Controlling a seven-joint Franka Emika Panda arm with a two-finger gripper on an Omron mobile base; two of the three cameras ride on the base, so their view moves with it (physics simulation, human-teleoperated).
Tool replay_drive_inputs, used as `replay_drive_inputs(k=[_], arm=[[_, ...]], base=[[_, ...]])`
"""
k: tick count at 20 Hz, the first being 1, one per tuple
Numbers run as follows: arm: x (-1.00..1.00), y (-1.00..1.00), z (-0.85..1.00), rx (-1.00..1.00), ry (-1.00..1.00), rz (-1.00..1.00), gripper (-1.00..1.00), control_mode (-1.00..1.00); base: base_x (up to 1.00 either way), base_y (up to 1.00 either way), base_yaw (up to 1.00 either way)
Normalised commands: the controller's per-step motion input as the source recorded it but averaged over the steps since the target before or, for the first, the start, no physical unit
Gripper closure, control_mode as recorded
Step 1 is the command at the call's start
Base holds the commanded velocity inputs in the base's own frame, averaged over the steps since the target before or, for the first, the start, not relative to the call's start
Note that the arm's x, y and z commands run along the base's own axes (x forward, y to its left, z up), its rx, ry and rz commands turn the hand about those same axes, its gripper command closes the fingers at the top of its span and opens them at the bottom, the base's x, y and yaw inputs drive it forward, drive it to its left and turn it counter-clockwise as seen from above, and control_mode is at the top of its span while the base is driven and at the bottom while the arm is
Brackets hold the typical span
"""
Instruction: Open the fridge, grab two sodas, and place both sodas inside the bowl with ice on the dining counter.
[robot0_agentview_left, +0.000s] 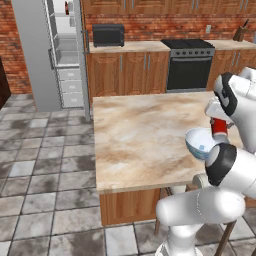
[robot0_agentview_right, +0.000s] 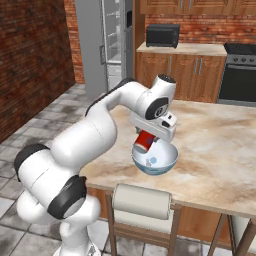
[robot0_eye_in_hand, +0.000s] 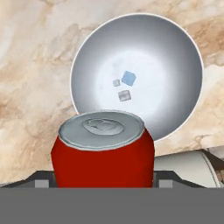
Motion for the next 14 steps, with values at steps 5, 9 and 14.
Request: replay_drive_inputs(k=[5,9,14], arm=[[0.35,-0.01,-0.13,-0.01,0.11,-0.04,1.00,-1.00],[0.32,0.00,-0.18,0.00,0.08,-0.03,1.00,-1.00],[0.05,0.00,-0.31,0.00,0.02,-0.02,1.00,-1.00]], base=[[0.00,0.00,0.00],[0.00,0.00,0.00],[0.00,0.00,0.00]])
